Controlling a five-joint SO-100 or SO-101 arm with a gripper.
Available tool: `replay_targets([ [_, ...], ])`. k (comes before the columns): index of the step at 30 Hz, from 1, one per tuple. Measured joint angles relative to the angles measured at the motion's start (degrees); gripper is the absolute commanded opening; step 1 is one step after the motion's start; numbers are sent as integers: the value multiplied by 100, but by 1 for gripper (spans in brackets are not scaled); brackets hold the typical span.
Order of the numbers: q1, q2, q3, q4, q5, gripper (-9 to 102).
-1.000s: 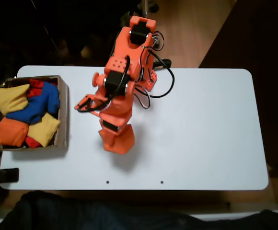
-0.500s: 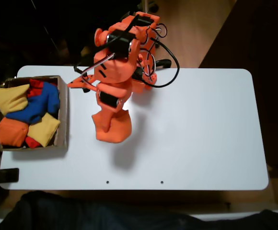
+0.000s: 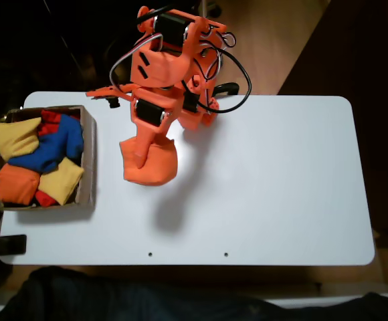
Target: Grasp a bag and put it in the box.
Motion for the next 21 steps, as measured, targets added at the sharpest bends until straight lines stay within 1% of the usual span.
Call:
replay_targets([
  [8,334,325,0,0,-141,11],
  [13,721,325,9,-26,-176,11],
  [21,1573,202,26,-606,-176,11],
])
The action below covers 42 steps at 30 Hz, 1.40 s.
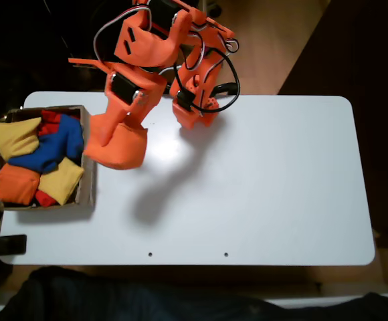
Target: Grasp a bag and put it in the box.
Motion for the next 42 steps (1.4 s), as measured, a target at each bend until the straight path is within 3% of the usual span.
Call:
replay_targets([
  [26,1441,-1468,9,-1538,-18,11],
  [42,1819,-2725,-580,-1758,-53,11],
])
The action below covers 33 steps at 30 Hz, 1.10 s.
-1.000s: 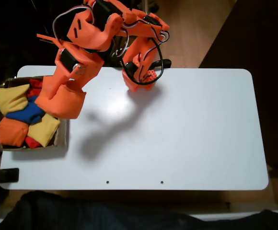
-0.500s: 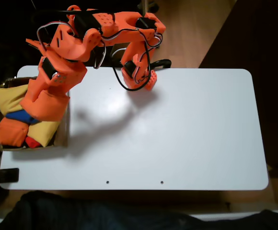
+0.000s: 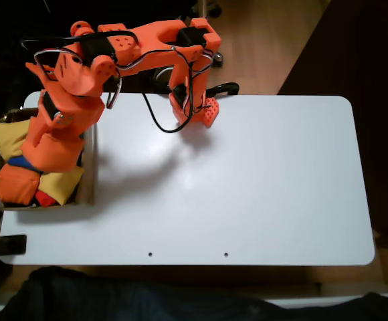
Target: Grasp a bag and put it in the box.
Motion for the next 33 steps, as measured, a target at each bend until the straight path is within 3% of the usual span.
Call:
replay_targets([
  [33,598,-2637,-1863,-35,-246,13],
])
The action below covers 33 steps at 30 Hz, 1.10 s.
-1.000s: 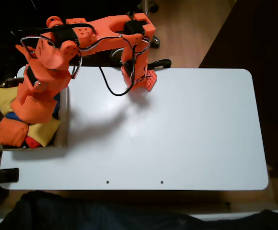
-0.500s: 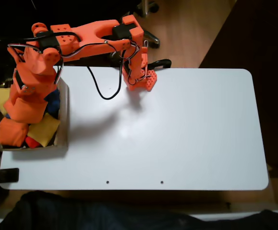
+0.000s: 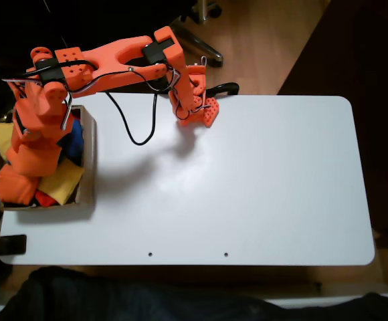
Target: Grasp a bag and put it in the box.
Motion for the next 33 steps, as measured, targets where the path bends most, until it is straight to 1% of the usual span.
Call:
replay_targets([
  [5,18,-281,-35,9,-167,17],
  [7,18,-369,-105,79,-281,27],
  [9,35,-457,-158,132,-369,29],
  [11,53,-510,-167,149,-448,36],
  [14,62,-519,-176,220,-536,50],
  [15,70,-519,-176,272,-554,53],
  [19,70,-510,-185,334,-738,60],
  [23,79,-387,105,334,-826,63],
  [25,70,-229,325,334,-870,68],
  [29,26,141,800,334,-940,71],
  [31,-35,343,1037,334,-940,79],
  [33,-105,545,1266,334,-940,81],
])
